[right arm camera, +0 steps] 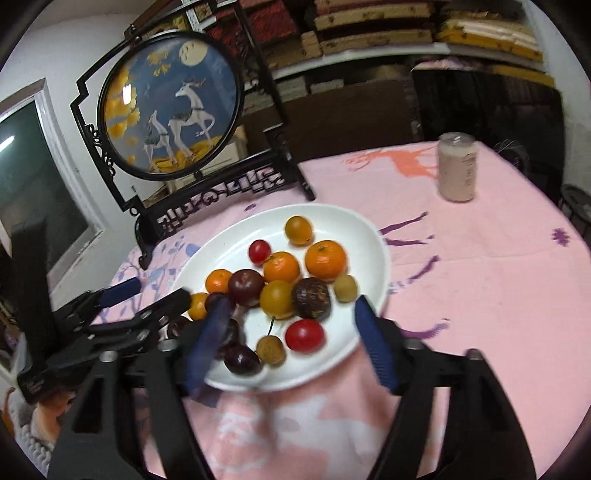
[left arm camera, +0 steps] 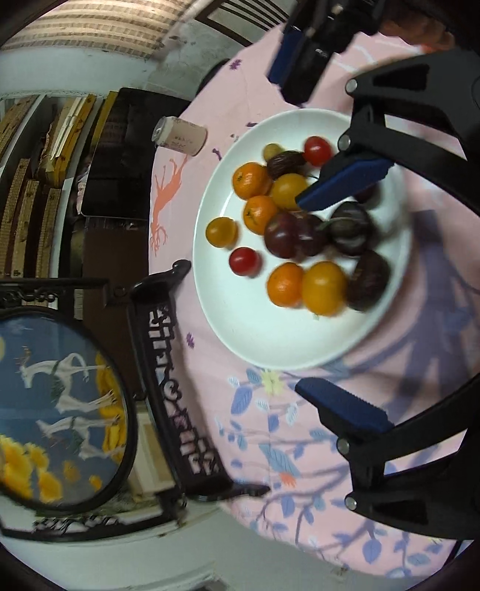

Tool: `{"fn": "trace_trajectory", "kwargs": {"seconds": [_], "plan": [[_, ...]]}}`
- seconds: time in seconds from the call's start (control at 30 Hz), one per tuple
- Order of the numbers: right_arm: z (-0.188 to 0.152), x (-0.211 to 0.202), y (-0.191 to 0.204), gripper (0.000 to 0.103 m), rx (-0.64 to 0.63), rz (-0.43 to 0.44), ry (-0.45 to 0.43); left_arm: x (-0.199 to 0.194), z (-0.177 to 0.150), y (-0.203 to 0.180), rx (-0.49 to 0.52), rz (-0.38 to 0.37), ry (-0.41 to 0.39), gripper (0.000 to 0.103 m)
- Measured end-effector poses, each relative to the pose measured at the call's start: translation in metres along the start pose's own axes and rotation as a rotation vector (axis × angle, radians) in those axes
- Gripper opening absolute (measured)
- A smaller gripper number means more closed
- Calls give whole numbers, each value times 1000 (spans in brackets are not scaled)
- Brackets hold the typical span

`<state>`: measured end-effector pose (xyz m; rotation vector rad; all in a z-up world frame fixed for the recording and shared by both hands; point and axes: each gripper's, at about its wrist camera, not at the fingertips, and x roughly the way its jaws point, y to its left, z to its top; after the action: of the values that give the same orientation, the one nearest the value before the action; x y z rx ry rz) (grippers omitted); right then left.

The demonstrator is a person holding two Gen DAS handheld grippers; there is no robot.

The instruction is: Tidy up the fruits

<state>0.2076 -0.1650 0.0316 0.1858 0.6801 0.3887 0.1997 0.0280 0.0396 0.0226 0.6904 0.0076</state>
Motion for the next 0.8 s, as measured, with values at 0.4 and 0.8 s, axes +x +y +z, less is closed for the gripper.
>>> {"fn": "trace_trajectory", "kwargs": {"seconds": [0.4, 0.8], "plan": [[-66, -52, 2, 102, -57, -162, 6, -71, -70, -11, -61, 26, -29, 101], [-75, -54, -7, 102, 42, -109, 49, -73, -74, -6, -98, -4, -19, 101]]}}
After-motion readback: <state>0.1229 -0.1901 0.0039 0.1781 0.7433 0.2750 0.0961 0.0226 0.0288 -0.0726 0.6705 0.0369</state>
